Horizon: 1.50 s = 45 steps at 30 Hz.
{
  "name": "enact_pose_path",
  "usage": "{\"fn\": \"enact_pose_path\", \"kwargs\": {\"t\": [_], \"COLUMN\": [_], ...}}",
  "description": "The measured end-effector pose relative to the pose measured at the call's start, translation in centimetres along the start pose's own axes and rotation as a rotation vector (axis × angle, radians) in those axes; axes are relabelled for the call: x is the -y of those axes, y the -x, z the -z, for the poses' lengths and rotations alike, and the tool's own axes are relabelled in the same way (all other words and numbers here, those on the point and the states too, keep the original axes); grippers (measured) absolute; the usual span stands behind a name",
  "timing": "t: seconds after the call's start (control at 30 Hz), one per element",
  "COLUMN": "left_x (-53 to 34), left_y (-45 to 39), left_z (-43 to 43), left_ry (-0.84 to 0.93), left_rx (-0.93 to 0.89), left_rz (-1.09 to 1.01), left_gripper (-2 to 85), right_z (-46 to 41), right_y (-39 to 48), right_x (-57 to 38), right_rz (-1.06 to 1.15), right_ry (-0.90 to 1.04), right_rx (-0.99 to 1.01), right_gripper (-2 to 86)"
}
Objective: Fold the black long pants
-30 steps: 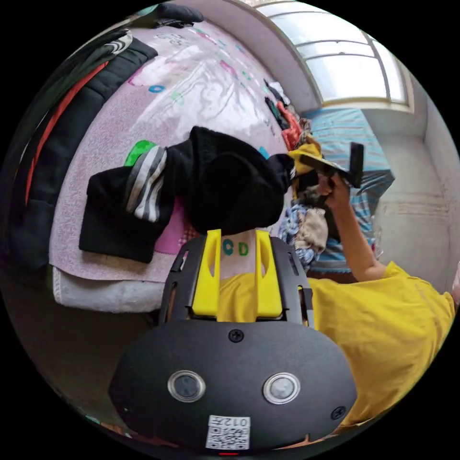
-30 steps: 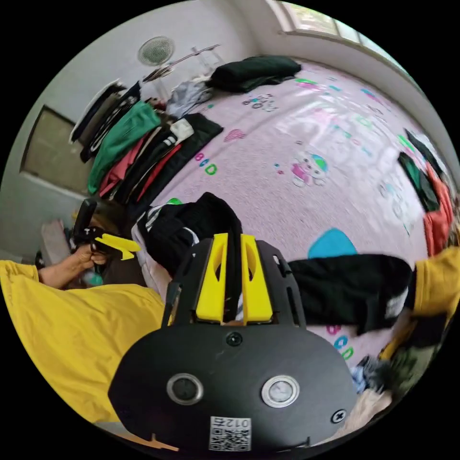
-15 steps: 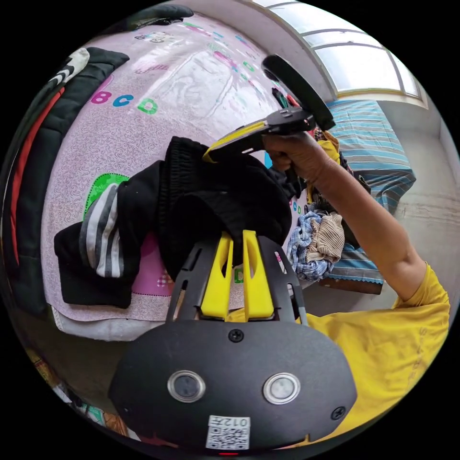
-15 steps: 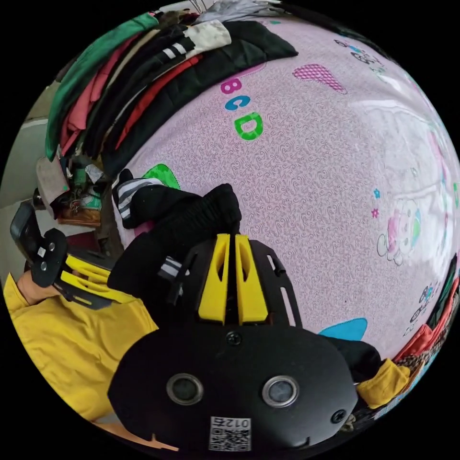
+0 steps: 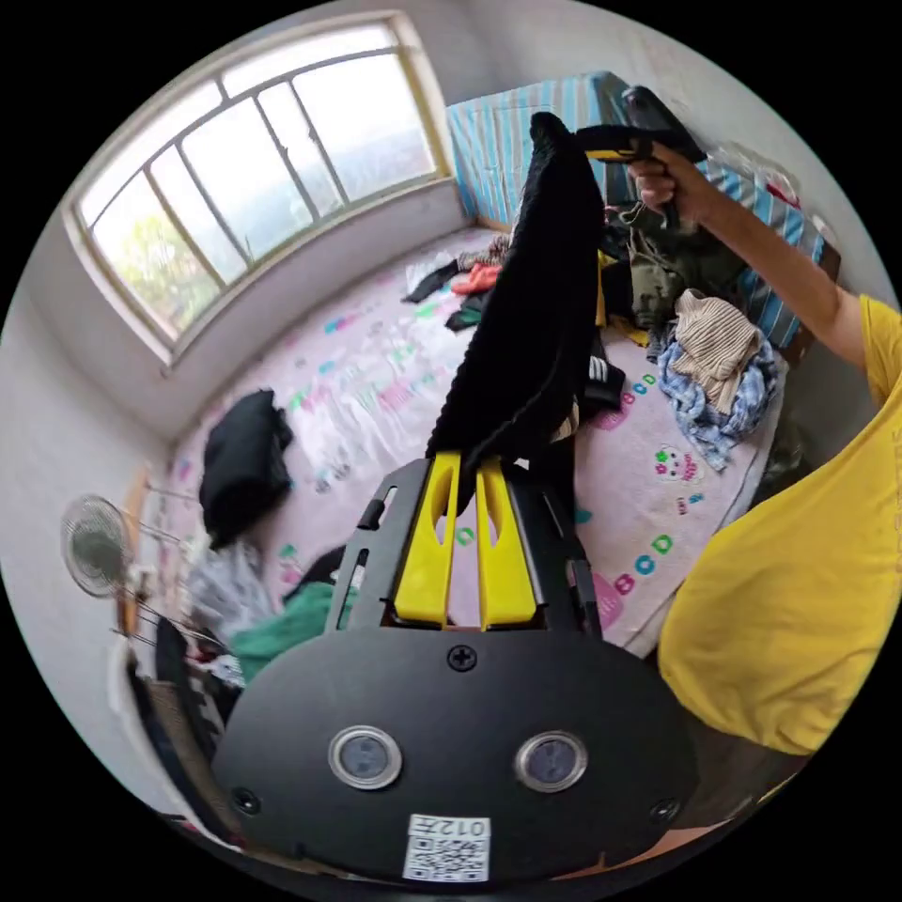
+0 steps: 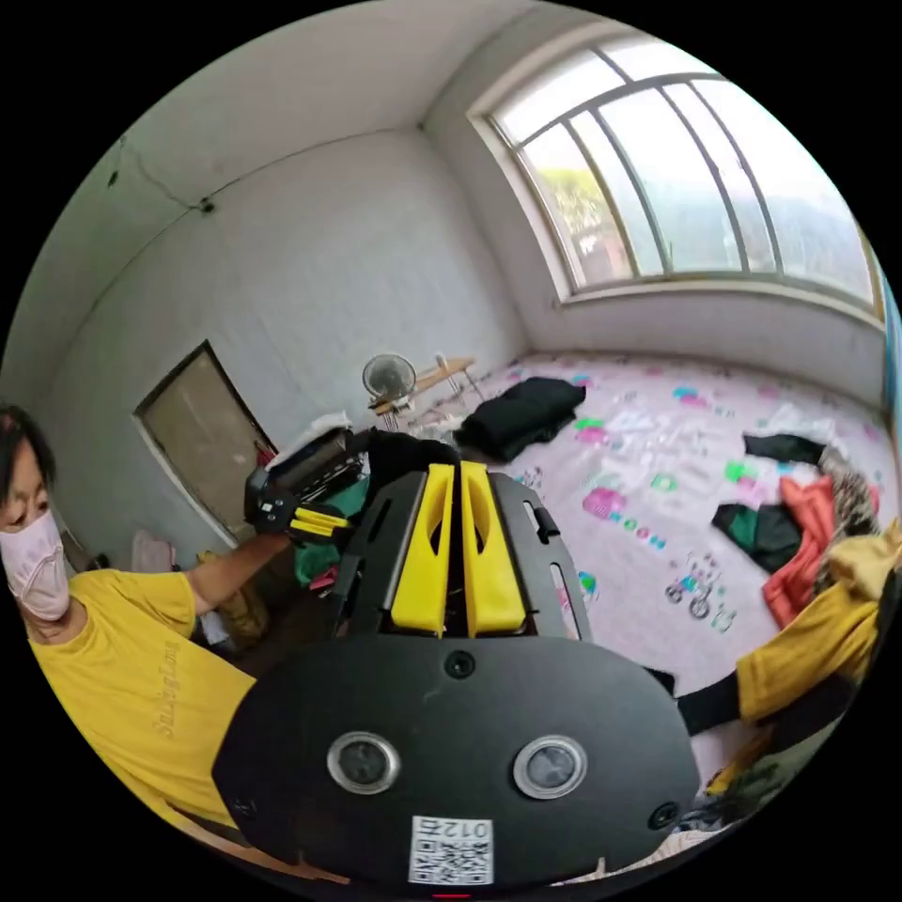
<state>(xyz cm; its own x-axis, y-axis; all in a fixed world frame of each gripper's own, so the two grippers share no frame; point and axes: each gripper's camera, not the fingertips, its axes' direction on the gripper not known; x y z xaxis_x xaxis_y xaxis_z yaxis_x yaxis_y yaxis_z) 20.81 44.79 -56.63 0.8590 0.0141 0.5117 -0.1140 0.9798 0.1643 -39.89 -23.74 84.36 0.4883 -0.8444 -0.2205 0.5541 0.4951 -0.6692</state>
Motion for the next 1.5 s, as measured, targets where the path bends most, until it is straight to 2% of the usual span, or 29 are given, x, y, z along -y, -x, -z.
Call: {"fn": "enact_pose_path", "kwargs": {"t": [0.17, 0.37, 0.53, 0.8, 0.87, 1.07, 1.2, 1.37, 1.5], "left_x": [4.6, 5.5, 5.9, 6.0, 6.1, 7.9, 9.0, 10.1, 11.6], "left_y": [-2.7, -6.2, -9.8, -15.2, -16.6, -18.4, -18.1, -16.2, -13.9], "left_z": [12.2, 23.3, 28.3, 33.7, 35.1, 39.2, 43.2, 49.7, 51.7], "left_ry": [-0.101, -0.252, -0.282, -0.294, -0.269, -0.176, -0.195, -0.317, -0.383], "left_rx": [0.329, 0.452, 0.533, 0.491, 0.465, 0.425, 0.481, 0.554, 0.566], "left_rz": [-0.153, -0.186, -0.243, -0.486, -0.600, -0.769, -0.777, -0.757, -0.755], "left_gripper": [0.4, 0.4, 0.4, 0.3, 0.3, 0.3, 0.3, 0.3, 0.3], "right_z": [11.9, 20.5, 24.5, 30.2, 31.8, 36.0, 39.4, 44.6, 46.9], "right_y": [15.5, 24.8, 29.0, 33.0, 34.1, 36.9, 40.3, 44.8, 45.5], "right_x": [8.2, 11.5, 11.8, 10.9, 10.8, 12.0, 12.7, 13.6, 14.5], "right_rz": [0.258, 0.296, 0.284, 0.245, 0.252, 0.263, 0.318, 0.405, 0.442], "right_ry": [-0.126, -0.245, -0.325, -0.415, -0.421, -0.451, -0.516, -0.625, -0.664], "right_rx": [-0.180, -0.228, -0.256, -0.305, -0.332, -0.357, -0.378, -0.402, -0.429], "right_gripper": [0.9, 0.8, 0.9, 0.9, 0.9, 1.0, 1.0, 1.1, 1.0]}}
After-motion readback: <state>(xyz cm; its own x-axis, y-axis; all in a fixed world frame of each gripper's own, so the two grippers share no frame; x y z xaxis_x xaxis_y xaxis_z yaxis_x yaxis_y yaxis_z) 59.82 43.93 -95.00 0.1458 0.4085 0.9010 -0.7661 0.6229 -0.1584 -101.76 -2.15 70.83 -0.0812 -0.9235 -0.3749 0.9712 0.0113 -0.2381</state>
